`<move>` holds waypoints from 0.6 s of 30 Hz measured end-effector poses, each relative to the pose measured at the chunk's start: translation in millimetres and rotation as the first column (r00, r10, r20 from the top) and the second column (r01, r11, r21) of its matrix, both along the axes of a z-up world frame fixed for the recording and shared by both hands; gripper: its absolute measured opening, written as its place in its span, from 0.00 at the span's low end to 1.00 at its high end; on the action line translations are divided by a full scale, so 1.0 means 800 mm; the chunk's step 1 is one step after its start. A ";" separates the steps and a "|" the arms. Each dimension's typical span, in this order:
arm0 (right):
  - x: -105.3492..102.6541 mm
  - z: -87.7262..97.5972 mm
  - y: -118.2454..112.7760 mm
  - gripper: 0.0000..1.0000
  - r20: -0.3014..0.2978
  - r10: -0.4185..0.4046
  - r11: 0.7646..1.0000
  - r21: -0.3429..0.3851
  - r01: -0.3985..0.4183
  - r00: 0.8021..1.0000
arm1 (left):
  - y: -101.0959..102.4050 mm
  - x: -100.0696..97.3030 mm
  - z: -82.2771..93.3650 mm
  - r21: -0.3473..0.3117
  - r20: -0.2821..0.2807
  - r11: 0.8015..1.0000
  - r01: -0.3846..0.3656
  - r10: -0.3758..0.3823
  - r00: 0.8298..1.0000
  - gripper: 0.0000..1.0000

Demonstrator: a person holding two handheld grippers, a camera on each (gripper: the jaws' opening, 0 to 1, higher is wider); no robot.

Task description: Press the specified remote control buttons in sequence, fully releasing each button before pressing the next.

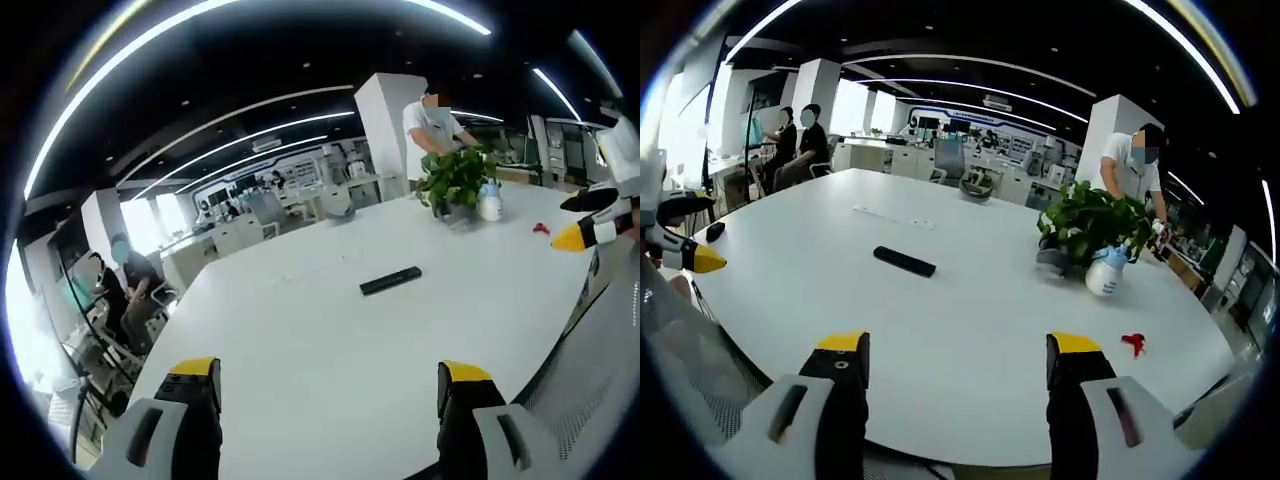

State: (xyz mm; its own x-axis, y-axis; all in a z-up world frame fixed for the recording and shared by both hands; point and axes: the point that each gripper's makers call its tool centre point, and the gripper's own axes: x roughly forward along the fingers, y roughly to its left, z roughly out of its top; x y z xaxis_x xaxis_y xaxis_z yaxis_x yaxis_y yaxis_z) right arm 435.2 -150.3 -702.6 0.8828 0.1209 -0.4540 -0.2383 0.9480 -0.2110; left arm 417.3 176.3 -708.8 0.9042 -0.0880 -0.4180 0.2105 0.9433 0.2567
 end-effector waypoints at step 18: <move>0.000 -0.001 0.002 0.72 -0.004 0.008 1.000 -0.004 -0.009 1.000 | -0.001 -0.001 -0.002 0.007 -0.008 1.000 0.006 -0.006 1.000 0.93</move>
State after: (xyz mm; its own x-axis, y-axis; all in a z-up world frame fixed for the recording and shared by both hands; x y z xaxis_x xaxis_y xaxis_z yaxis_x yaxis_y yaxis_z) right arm 434.9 -149.0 -703.4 0.8800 0.1267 -0.4577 -0.2472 0.9452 -0.2135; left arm 416.9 175.2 -710.6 0.9002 -0.0901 -0.4261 0.2181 0.9401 0.2620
